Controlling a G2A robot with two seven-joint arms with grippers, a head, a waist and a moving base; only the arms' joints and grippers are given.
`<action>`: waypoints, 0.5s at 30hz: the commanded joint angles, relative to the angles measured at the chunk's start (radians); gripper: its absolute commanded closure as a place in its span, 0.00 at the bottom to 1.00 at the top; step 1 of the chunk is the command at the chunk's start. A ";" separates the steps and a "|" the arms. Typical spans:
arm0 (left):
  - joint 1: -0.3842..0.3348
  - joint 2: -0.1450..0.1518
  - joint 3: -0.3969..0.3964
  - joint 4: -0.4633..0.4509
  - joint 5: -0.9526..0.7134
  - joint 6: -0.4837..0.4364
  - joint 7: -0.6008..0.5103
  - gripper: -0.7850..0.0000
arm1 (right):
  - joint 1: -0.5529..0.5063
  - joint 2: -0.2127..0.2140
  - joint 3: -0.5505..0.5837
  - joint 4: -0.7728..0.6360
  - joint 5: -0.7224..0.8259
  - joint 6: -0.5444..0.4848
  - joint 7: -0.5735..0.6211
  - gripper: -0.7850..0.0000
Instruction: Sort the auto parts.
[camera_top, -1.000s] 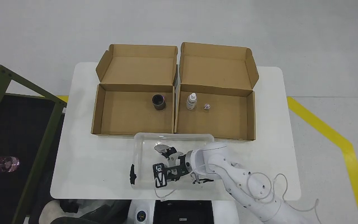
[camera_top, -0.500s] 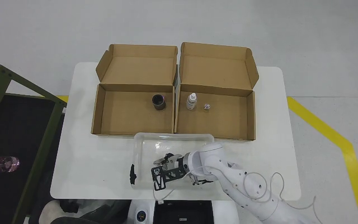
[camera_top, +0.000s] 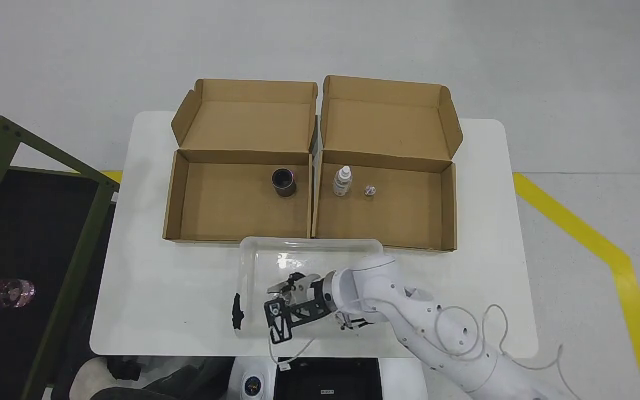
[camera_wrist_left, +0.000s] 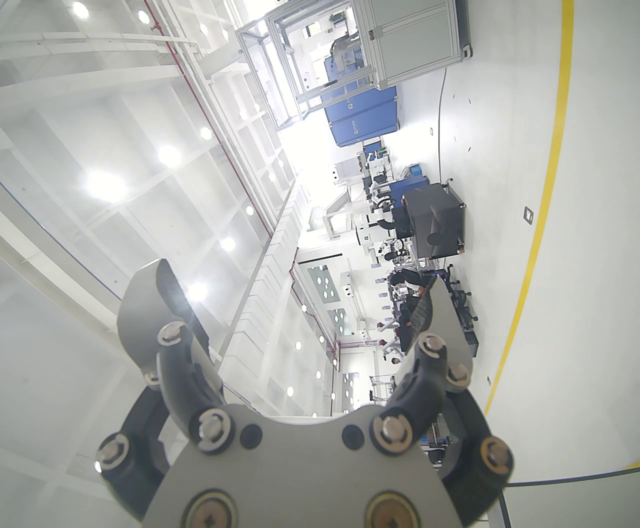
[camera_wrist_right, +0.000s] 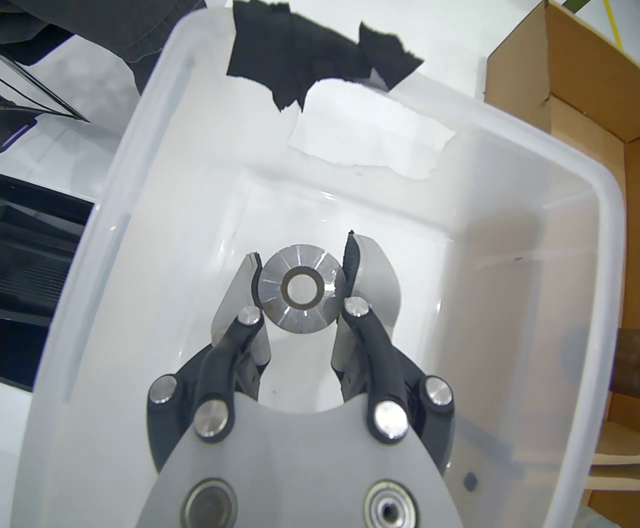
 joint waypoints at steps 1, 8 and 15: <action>0.000 0.000 0.000 0.000 0.000 0.000 0.000 0.00 | 0.001 0.001 0.005 -0.016 0.003 0.000 -0.005 1.00; 0.000 0.000 0.000 0.000 0.000 0.000 0.000 0.00 | 0.000 0.009 0.027 -0.077 0.008 -0.002 -0.029 1.00; 0.000 0.000 0.000 0.000 0.000 0.000 0.000 0.00 | 0.003 0.016 0.048 -0.138 0.006 -0.009 -0.061 1.00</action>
